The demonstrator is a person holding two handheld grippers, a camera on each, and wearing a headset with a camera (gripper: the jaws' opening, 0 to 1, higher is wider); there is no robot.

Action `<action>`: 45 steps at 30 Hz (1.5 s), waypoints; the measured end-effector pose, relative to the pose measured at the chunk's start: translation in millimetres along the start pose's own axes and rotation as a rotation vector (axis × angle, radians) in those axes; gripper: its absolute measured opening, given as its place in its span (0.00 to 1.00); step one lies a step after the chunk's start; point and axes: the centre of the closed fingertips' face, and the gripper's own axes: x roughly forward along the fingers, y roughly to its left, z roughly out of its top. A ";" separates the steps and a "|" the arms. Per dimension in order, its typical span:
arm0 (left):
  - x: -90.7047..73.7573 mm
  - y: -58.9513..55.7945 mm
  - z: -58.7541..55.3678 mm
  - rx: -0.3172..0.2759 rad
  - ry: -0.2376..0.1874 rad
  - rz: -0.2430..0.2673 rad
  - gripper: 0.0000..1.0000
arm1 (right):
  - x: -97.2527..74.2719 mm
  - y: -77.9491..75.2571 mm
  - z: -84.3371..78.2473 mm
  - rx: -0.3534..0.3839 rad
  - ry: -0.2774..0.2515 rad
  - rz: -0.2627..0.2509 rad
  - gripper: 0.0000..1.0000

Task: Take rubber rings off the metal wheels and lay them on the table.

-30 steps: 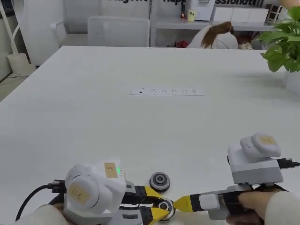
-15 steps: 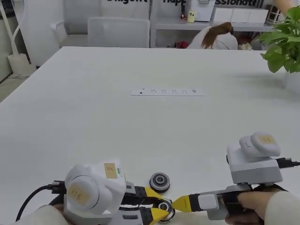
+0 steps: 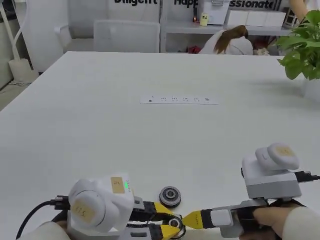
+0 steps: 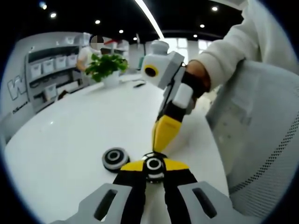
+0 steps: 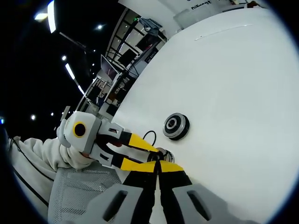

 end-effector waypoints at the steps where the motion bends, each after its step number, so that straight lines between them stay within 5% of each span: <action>1: 0.0 0.0 0.0 0.000 0.000 0.000 0.14 | 0.1 0.3 0.0 0.007 -0.002 0.003 0.00; 15: 0.7 0.2 0.6 -0.002 -0.001 0.004 0.14 | -0.9 10.0 6.4 0.015 -0.033 0.056 0.00; 35: -1.1 -1.0 0.6 0.041 0.027 0.007 0.15 | -5.0 -1.1 4.0 0.028 -0.026 0.014 0.00; 45: -8.3 -0.9 12.8 0.052 0.013 0.001 0.22 | -8.3 2.6 8.3 0.034 -0.039 0.020 0.00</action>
